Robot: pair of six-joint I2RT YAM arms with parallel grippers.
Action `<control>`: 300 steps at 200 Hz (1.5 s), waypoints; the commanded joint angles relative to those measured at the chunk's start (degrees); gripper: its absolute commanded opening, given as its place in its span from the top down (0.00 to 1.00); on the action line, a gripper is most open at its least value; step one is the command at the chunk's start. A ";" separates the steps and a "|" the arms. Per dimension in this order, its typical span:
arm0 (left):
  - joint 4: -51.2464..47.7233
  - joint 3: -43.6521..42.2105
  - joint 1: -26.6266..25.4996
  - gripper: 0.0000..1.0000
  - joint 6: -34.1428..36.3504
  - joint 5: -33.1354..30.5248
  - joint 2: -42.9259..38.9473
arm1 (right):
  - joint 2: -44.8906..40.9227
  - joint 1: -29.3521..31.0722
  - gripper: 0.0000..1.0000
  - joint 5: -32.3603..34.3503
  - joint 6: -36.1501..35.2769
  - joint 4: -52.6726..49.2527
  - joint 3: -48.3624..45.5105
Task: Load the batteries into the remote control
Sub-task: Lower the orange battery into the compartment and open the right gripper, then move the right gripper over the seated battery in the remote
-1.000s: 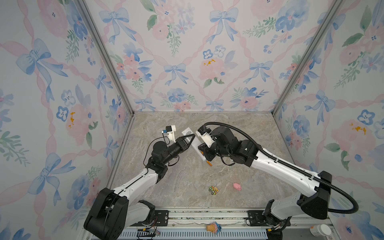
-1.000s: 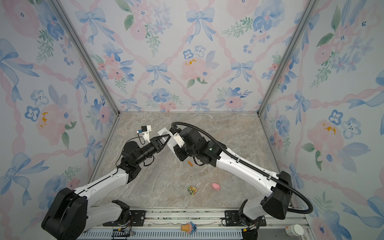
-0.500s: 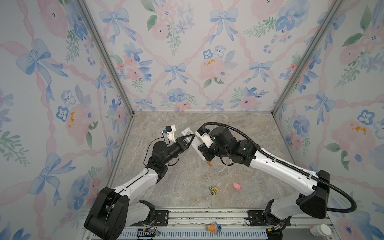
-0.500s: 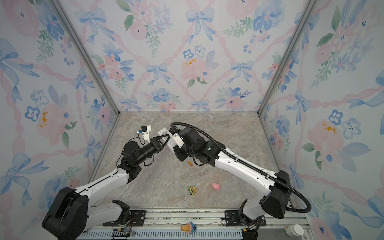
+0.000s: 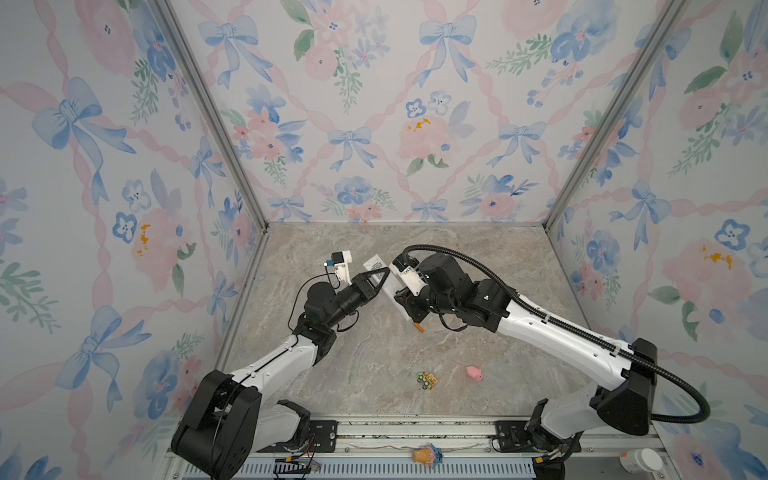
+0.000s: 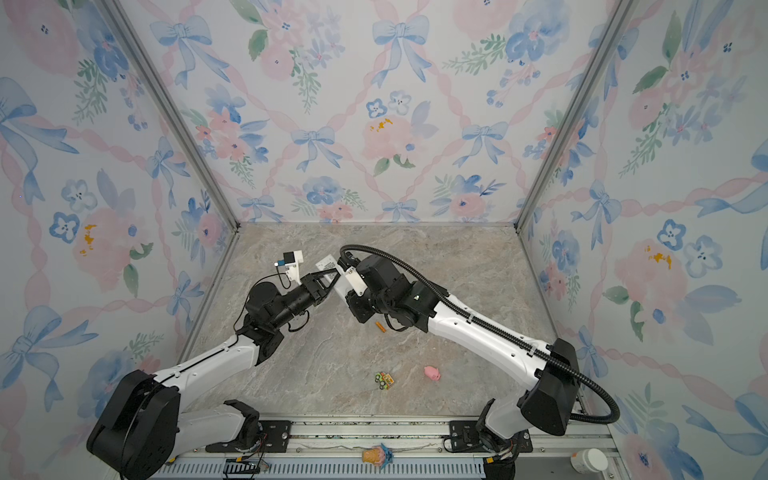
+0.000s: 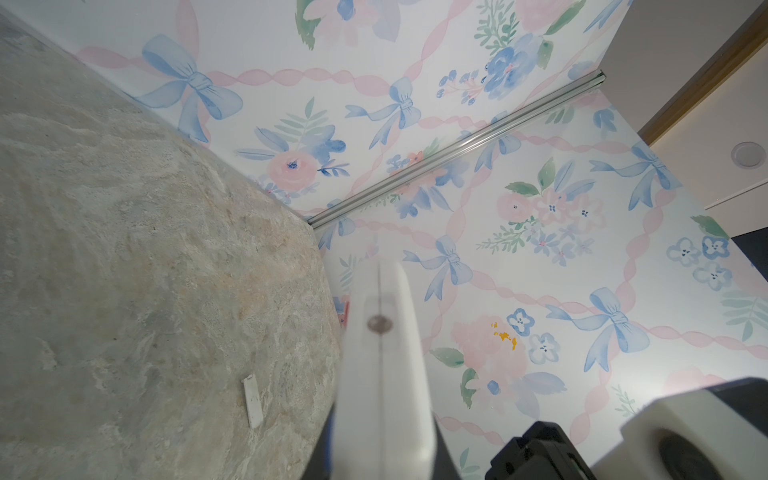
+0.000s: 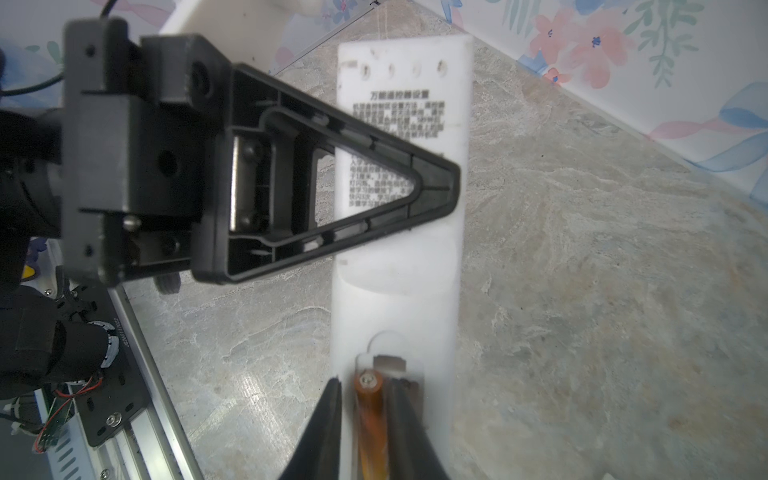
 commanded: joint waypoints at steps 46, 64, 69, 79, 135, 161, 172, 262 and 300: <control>2.55 0.45 0.78 1.00 0.15 1.95 0.51 | 0.18 -0.52 0.70 0.24 -0.40 -1.48 2.85; 2.53 0.35 0.99 1.00 0.35 2.49 0.51 | 0.00 -0.52 0.68 0.39 -0.66 -1.74 3.33; 2.54 0.27 1.09 1.00 0.33 2.66 0.47 | -0.08 -0.51 0.67 0.54 -0.66 -1.81 3.42; 2.56 0.07 1.26 1.00 0.29 3.03 0.50 | -0.30 -0.44 0.66 0.65 -0.81 -1.91 3.65; 2.47 -0.03 2.16 1.00 0.36 5.55 0.08 | -2.07 -0.43 0.57 2.19 -2.73 -4.35 5.85; 2.50 0.13 2.34 1.00 0.38 6.93 0.12 | -3.39 -1.11 0.46 1.79 -5.87 -7.21 7.65; 2.51 0.32 2.39 1.00 0.35 7.76 0.33 | -3.84 -2.09 0.40 -0.53 -7.33 -8.73 8.57; 2.44 4.38 2.61 1.00 0.36 17.40 2.39 | 0.83 -2.87 0.30 -3.48 -24.37 -31.58 25.88; 2.49 6.08 2.54 1.00 0.08 21.14 3.17 | 3.38 0.90 0.31 0.49 -32.43 -39.20 29.34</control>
